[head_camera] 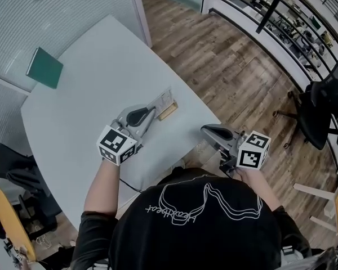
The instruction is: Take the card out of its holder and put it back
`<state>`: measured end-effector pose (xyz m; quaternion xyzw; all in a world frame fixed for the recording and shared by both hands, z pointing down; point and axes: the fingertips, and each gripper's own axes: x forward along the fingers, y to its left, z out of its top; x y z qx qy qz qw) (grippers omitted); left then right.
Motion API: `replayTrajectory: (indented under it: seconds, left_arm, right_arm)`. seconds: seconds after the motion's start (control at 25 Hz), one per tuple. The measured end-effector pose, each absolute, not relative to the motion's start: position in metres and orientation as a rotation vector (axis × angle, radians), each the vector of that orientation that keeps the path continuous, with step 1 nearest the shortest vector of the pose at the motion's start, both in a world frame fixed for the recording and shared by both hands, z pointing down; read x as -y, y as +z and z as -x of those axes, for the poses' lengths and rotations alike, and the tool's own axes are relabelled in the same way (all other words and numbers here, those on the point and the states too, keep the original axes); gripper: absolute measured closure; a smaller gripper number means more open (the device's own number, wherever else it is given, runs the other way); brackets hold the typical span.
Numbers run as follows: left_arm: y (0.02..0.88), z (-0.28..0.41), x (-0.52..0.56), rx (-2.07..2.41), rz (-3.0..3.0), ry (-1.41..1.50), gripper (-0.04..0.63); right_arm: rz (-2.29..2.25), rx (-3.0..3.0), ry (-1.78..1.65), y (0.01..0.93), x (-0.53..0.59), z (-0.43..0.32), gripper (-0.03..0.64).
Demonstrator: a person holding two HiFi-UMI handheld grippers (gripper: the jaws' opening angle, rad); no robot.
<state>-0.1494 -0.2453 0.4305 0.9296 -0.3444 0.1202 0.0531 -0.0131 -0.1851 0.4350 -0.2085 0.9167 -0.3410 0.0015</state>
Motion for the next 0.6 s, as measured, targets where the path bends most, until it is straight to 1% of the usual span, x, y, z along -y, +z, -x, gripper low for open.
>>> replayTrajectory:
  seconds: [0.28,0.6]
  left_arm:
    - [0.457,0.153,0.267,0.981,-2.827,0.356,0.571]
    - [0.482,0.155,0.276,0.953,-2.791,0.313,0.571]
  right_arm:
    - [0.707,-2.861,-1.137,0.451,0.196,0.01,0.607]
    - [0.719,-2.85,-1.169,0.459,0.212,0.023,0.607]
